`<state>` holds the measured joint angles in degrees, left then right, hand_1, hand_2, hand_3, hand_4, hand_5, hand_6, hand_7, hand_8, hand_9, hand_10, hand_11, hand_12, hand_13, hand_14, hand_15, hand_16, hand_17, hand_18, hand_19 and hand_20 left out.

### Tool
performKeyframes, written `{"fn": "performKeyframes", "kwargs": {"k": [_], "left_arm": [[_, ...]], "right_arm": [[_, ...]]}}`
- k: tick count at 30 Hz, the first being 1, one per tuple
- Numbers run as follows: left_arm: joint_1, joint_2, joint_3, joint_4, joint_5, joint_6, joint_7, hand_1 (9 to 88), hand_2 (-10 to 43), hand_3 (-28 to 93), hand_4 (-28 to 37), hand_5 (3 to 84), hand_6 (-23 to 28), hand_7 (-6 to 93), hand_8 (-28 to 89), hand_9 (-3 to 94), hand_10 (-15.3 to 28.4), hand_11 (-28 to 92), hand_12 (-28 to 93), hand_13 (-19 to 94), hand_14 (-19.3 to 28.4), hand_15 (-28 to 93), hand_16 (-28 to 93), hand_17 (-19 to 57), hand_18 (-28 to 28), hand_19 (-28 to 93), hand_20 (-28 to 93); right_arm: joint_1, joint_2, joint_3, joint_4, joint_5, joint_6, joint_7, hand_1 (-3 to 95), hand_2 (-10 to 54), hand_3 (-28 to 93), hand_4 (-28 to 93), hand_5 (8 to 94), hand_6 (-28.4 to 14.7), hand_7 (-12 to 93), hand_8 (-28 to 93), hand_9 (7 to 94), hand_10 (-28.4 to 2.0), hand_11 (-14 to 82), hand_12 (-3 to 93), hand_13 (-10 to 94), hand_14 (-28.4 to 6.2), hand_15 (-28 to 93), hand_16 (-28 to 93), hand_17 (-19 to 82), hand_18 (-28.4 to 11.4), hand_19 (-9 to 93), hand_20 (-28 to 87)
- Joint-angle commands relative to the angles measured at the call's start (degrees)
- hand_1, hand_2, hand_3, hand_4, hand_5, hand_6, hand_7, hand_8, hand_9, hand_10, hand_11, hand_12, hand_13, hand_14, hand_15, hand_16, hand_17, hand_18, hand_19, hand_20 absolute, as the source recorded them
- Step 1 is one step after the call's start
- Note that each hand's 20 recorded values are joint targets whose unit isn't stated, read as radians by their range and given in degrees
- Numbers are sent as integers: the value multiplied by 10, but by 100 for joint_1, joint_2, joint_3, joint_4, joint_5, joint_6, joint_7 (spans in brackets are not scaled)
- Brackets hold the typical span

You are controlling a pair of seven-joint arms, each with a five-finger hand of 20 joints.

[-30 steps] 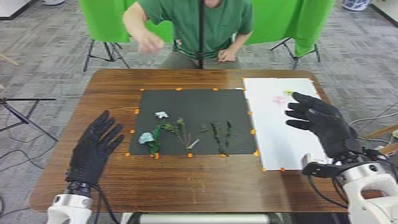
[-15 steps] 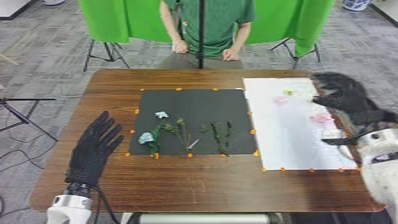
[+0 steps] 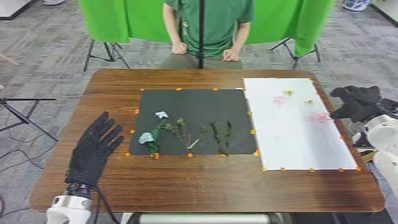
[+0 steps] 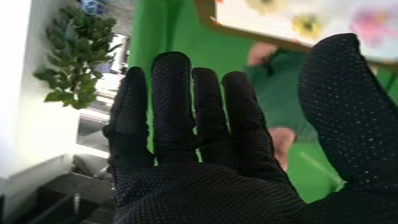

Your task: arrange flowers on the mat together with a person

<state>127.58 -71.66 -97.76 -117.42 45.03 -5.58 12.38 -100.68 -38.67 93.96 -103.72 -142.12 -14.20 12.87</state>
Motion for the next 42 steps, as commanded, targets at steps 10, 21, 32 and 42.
{"fn": "performKeyframes", "kwargs": {"k": [10,21,32,42], "left_arm": [[-22,44,25,54,-20,-42,-50,295,-63,673,-257,255,21,198,-109,183,94,178,147,177,120,159,63,-110,202,383,72],[34,73,69,44,-45,71,-27,296,-63,672,-258,255,20,199,-110,184,95,178,147,179,119,163,61,-110,203,385,74],[65,27,54,23,-45,91,3,296,-62,673,-259,256,20,199,-110,185,95,177,146,180,119,164,60,-109,202,386,75],[26,33,62,56,-33,47,-25,296,-61,672,-257,255,20,201,-111,185,95,178,147,180,120,165,60,-110,203,385,75]], "right_arm": [[239,-19,-802,685,-16,978,-269,362,-95,815,-283,459,4,426,-199,504,-98,428,253,523,-82,771,215,190,-185,758,473],[563,-93,-1246,1184,-217,1496,-368,484,-95,723,-283,530,30,546,-31,714,-48,248,477,642,-55,737,268,253,-184,785,468],[432,-33,-1241,771,-116,2244,95,442,-95,789,-283,571,25,576,4,722,-73,313,493,651,-66,752,275,267,-189,810,478],[733,-130,-1108,508,17,-292,777,283,-95,864,-283,396,-41,356,-165,405,-107,322,251,411,-114,735,191,156,-202,745,485]]}}
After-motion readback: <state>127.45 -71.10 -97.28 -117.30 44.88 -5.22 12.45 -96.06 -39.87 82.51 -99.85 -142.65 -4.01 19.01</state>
